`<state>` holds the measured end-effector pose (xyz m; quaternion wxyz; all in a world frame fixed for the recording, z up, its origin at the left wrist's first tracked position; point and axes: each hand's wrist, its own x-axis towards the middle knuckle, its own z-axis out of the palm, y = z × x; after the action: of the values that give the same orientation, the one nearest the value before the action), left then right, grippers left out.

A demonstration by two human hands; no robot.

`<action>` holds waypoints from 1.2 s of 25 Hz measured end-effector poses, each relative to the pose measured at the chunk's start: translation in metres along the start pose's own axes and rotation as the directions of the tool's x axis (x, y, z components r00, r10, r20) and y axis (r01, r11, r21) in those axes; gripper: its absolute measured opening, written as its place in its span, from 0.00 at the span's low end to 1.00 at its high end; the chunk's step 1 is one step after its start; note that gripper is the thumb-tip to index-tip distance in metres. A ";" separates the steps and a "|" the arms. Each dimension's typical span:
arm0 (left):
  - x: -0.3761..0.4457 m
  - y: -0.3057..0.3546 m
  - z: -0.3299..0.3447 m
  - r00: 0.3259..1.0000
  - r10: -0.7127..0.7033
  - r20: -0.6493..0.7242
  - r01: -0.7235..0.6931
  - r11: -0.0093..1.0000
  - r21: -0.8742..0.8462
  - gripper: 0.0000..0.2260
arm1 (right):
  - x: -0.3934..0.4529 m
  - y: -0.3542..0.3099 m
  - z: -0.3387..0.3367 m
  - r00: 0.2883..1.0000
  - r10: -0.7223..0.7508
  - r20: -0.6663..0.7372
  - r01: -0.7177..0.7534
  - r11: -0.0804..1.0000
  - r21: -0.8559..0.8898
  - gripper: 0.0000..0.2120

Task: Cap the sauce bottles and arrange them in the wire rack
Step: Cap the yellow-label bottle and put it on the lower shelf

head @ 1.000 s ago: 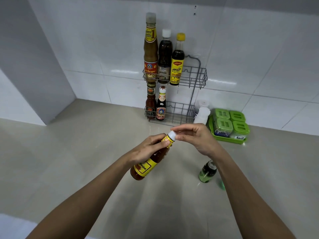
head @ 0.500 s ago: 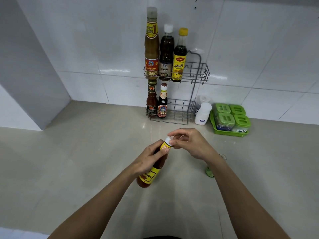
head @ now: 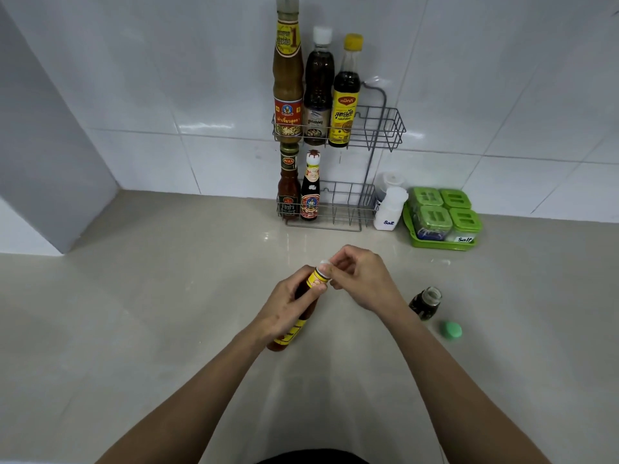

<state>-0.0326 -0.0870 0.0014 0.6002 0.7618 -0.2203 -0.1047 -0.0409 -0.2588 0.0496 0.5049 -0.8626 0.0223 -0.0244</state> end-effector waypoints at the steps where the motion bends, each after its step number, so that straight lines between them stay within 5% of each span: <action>1: 0.001 0.001 0.001 1.000 0.016 -0.016 -0.015 1.000 0.027 0.03 | -0.001 0.000 0.004 0.998 0.038 -0.041 -0.040 0.999 -0.032 0.15; 5: 0.009 0.003 -0.008 0.994 -0.048 0.097 0.045 0.998 0.033 0.10 | 0.001 -0.002 0.003 0.990 0.142 0.027 -0.144 0.981 0.129 0.17; 11: 0.018 0.010 -0.031 0.933 -0.201 0.297 0.264 0.946 -0.189 0.13 | 0.005 -0.003 -0.013 0.953 -0.028 0.301 -0.071 0.947 0.314 0.14; 15: 0.020 0.010 -0.031 0.969 -0.137 0.207 0.153 0.986 -0.061 0.07 | 0.010 -0.005 -0.003 0.981 0.001 0.193 -0.049 0.968 0.244 0.07; 20: 0.015 0.012 -0.016 0.996 -0.086 0.019 0.077 0.951 0.300 0.15 | 0.012 -0.008 0.011 0.985 0.171 0.010 -0.170 0.975 0.142 0.19; 27: 0.023 0.021 -0.037 0.935 -0.234 0.268 0.274 0.954 -0.121 0.11 | 0.008 -0.015 -0.008 0.967 0.082 0.241 -0.170 0.912 0.373 0.11; 30: 0.022 0.022 -0.043 0.916 -0.244 0.319 0.288 0.953 -0.098 0.12 | 0.007 -0.013 -0.007 0.970 0.044 0.240 -0.129 0.927 0.352 0.09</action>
<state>0.0008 -0.0637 0.0365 0.5922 0.7146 -0.1959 -0.3166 -0.0339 -0.2584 0.0646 0.6562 -0.7488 -0.0023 0.0934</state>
